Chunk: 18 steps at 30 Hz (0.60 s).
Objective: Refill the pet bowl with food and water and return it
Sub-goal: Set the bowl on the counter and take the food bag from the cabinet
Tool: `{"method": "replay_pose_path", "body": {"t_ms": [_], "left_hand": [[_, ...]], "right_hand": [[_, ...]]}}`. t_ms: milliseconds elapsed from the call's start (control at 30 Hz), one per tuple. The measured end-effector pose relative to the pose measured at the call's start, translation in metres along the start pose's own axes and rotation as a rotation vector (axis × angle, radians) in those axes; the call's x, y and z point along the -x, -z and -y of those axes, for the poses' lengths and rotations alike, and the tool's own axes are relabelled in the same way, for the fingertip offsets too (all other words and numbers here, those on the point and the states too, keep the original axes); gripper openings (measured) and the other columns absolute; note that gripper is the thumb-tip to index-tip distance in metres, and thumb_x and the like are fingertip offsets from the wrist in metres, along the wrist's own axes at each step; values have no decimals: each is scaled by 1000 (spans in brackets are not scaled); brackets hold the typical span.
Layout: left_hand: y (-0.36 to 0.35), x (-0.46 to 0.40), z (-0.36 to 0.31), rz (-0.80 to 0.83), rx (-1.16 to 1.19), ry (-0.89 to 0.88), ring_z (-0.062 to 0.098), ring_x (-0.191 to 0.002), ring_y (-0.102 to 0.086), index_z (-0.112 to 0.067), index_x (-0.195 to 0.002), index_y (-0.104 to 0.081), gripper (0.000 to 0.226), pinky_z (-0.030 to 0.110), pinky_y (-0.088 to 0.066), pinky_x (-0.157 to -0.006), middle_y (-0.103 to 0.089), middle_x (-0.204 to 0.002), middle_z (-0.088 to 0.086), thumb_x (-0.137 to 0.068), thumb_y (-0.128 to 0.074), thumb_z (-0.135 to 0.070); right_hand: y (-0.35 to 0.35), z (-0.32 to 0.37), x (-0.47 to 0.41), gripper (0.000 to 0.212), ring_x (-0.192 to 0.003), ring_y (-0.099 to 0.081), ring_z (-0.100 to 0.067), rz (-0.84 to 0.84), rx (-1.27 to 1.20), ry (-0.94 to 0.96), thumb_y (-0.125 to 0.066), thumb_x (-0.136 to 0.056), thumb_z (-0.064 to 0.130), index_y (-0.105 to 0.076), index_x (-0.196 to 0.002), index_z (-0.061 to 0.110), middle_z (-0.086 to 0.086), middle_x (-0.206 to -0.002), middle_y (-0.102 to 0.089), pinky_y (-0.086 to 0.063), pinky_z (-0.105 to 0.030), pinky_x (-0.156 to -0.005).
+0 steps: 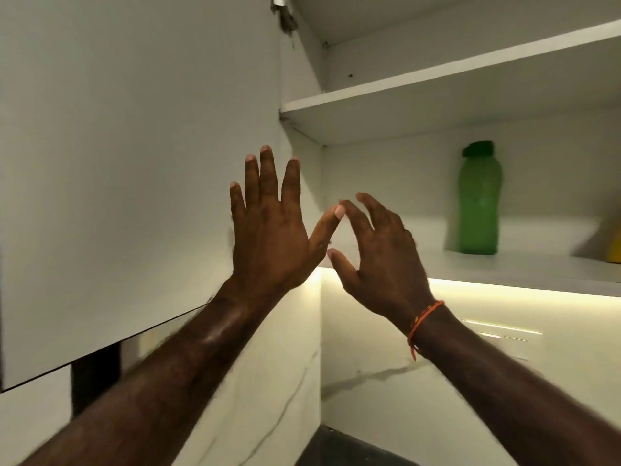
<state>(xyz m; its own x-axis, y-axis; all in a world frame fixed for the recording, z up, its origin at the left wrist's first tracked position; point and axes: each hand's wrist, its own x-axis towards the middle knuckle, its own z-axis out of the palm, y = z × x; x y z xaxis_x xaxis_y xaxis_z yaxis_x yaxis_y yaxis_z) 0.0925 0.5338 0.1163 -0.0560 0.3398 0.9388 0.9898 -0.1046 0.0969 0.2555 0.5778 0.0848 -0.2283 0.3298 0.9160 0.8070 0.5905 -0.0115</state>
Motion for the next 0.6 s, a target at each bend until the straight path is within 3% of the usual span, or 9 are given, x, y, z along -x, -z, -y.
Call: {"method": "replay_pose_path", "body": {"t_ms": [367,600], "left_hand": [[-84,-6,-138,170,385,-188,28,-159,16,-29,-165,4,101,57,-1,-127,17,-172,8,-86,-16,-89],[-108,-15,-243,263,533,-316,28,-160,11,-26,-164,7,104,54,-5,-126,15,-173,7,-84,-14,-89]], "right_hand": [[119,-150,52,80,-143,-38,-35,-17,484,-260,-63,-90,56,-34,-156,23,-11,-163,-33,-41,-52,-109],[191,-223,88,80,-143,-39,-36,-18,660,-383,-63,-90,58,-35,-155,22,-12,-161,-36,-41,-55,-109]]}}
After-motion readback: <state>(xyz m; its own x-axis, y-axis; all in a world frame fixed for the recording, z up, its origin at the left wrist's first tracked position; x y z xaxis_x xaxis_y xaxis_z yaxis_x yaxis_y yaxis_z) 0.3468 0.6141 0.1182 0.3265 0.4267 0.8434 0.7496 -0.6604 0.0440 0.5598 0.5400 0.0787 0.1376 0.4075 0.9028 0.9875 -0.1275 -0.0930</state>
